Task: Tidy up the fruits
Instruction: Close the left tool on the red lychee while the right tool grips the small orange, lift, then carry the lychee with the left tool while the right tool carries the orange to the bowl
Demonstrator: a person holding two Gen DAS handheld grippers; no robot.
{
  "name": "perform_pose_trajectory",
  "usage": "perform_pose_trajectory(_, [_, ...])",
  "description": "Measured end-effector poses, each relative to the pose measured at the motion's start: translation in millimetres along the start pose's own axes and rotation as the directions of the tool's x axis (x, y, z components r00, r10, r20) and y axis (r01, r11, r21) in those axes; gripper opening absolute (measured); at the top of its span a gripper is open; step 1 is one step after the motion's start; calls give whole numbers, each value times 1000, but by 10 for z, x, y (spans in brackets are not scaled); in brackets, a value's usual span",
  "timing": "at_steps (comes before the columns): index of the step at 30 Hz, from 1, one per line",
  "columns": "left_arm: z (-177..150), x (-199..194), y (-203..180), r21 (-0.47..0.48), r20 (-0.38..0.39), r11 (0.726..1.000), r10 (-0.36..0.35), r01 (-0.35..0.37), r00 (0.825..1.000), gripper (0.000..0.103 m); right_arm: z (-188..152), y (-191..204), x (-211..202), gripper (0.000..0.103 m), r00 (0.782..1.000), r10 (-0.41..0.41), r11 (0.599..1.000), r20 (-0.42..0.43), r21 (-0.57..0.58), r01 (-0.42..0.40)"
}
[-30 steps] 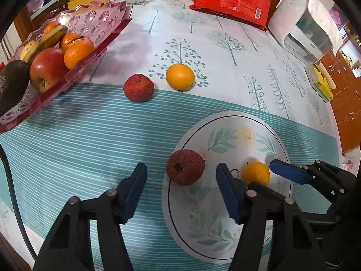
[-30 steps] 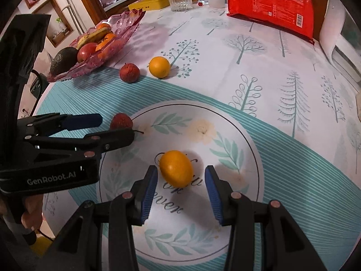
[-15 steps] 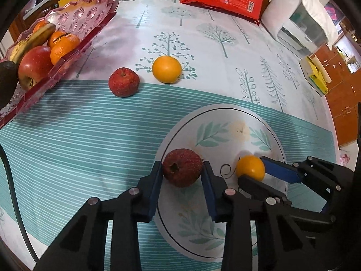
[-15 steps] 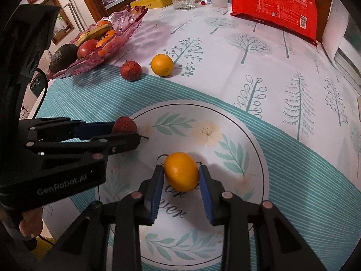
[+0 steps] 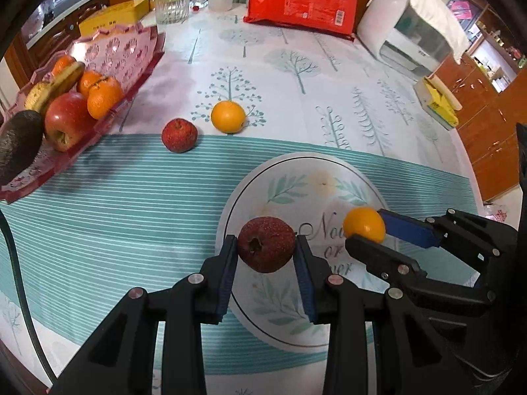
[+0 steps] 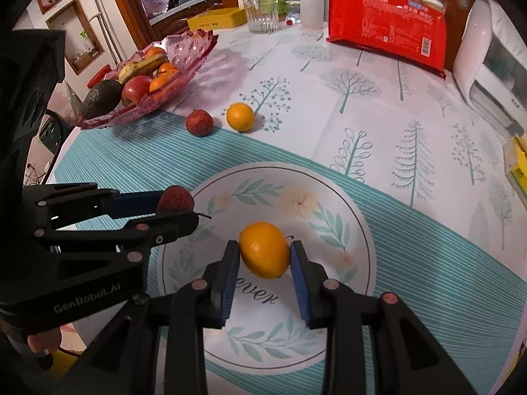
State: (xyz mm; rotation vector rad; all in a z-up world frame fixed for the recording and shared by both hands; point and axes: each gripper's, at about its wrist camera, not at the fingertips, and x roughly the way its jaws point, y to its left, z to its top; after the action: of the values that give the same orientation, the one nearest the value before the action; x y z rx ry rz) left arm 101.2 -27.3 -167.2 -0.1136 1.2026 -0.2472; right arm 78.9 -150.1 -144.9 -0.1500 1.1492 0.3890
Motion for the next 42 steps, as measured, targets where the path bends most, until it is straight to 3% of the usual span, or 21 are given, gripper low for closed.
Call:
perform_pose_trajectory(12, [-142, -598, 110, 45, 81, 999, -25, 21, 996, 33, 31, 312, -296, 32, 999, -18, 1000, 50, -6, 18])
perform_pose_trajectory(23, [-32, -1314, 537, 81, 191, 997, -5, -11, 982, 33, 423, 813, -607, 32, 990, -11, 999, 140, -48, 17])
perform_pose_trajectory(33, [434, -1925, 1214, 128, 263, 989, 35, -71, 964, 33, 1078, 1262, -832, 32, 979, -18, 999, 204, -38, 26])
perform_pose_trajectory(42, [1132, -2401, 1746, 223, 353, 962, 73, -160, 933, 33, 1805, 1446, -996, 32, 957, -85, 996, 279, 31, 79])
